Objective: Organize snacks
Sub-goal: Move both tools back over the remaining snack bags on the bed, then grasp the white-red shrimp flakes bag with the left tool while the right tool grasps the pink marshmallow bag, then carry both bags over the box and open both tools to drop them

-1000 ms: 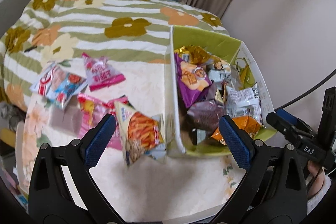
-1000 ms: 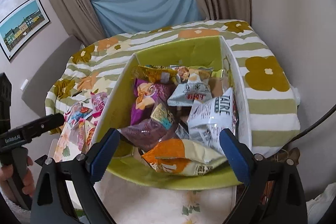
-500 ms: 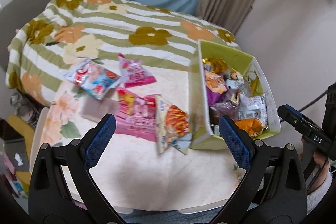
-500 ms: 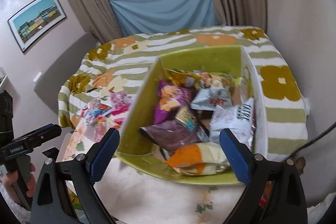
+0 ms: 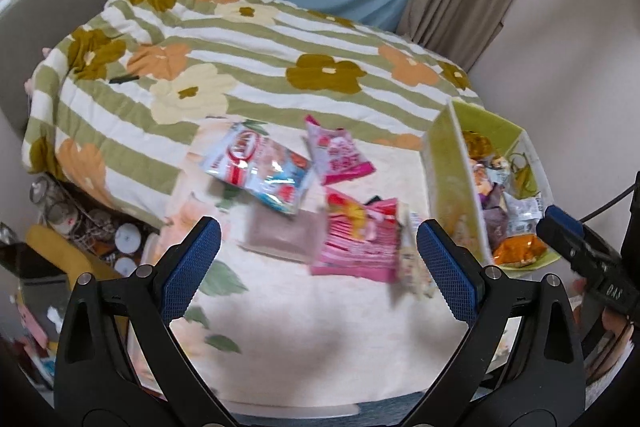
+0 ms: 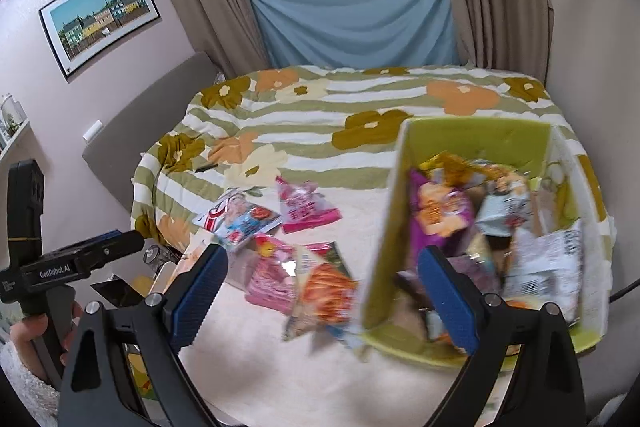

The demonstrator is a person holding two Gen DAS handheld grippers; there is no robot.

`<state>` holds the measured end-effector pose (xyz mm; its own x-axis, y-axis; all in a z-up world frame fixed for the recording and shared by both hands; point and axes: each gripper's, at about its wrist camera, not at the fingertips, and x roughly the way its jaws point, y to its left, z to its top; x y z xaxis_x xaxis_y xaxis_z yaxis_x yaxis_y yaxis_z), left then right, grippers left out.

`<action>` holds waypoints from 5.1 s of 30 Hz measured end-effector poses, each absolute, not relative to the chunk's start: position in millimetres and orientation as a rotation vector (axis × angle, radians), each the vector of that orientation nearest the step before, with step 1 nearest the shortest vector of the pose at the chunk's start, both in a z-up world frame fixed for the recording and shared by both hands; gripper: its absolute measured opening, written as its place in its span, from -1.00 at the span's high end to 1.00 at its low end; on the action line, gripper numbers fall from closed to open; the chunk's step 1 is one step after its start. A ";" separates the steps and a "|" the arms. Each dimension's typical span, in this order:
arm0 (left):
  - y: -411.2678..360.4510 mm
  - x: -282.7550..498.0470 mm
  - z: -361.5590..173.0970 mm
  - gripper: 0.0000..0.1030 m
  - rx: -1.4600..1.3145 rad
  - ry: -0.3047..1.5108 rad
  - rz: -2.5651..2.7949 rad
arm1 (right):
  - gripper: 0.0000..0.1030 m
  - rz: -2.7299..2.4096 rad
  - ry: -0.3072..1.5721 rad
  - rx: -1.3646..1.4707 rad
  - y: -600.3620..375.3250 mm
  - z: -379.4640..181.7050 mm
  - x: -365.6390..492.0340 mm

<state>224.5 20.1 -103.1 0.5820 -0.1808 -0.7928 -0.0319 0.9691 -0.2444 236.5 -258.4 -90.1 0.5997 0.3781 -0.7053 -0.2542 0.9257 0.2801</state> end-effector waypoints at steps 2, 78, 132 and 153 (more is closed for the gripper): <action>38.0 236.0 -108.0 -0.90 -0.244 0.967 -0.106 | -0.84 0.362 0.866 0.155 -240.0 -93.9 237.4; 128.0 378.8 -238.1 -0.03 -0.385 1.230 -0.345 | -0.64 0.197 1.176 -0.099 -104.8 -258.4 329.2; -291.1 357.8 -116.6 -0.03 -0.225 1.012 -0.631 | -0.33 0.057 0.846 0.230 -435.6 -58.0 273.1; -271.6 333.0 -129.7 -0.86 -0.083 1.010 -0.384 | -0.35 0.151 0.899 0.249 -463.9 -86.2 306.4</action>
